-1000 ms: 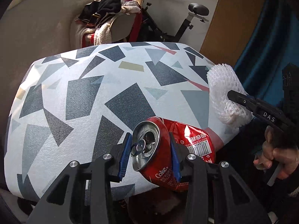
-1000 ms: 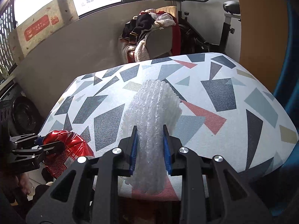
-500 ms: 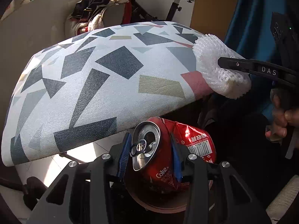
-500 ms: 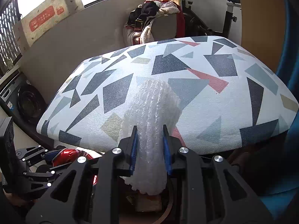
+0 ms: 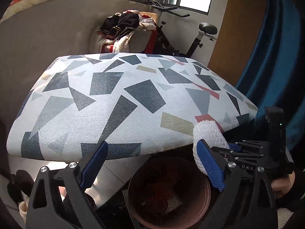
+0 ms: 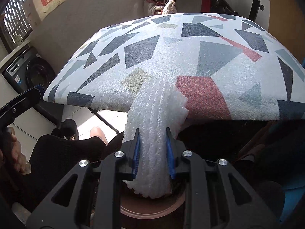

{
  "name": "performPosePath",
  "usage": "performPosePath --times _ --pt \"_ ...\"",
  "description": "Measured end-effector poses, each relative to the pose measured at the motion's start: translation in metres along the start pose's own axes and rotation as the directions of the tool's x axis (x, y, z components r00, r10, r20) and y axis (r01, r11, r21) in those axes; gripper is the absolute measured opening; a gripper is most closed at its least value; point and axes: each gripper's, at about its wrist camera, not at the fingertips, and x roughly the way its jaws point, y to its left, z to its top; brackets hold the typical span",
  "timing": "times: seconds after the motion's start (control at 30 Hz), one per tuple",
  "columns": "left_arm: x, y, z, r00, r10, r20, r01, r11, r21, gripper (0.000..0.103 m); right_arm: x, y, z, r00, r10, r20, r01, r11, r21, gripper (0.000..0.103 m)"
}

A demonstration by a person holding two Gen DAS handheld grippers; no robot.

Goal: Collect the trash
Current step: 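Open the left gripper to drop the can while the right releases the white net into the bin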

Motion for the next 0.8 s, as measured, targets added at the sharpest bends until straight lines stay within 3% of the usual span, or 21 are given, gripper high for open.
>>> performPosePath --times 0.23,0.5,0.7,0.8 --pt "-0.007 0.018 0.003 0.999 0.041 0.024 -0.040 0.997 -0.061 0.093 0.020 0.017 -0.016 0.996 0.022 -0.090 -0.027 0.998 -0.050 0.027" --pt "-0.004 0.022 -0.002 0.999 0.047 0.013 -0.046 0.997 -0.063 0.093 0.045 0.035 -0.033 0.976 0.011 -0.220 -0.038 0.992 -0.121 0.029" --pt "0.000 0.023 -0.003 0.999 0.035 0.000 -0.034 0.997 -0.063 0.094 0.046 0.034 -0.034 0.977 -0.008 -0.214 -0.017 0.993 -0.118 0.048" --pt "-0.001 0.022 -0.002 0.999 0.044 0.003 -0.044 0.998 -0.055 0.096 0.043 0.032 -0.030 0.981 -0.021 -0.192 -0.001 0.993 -0.114 0.064"
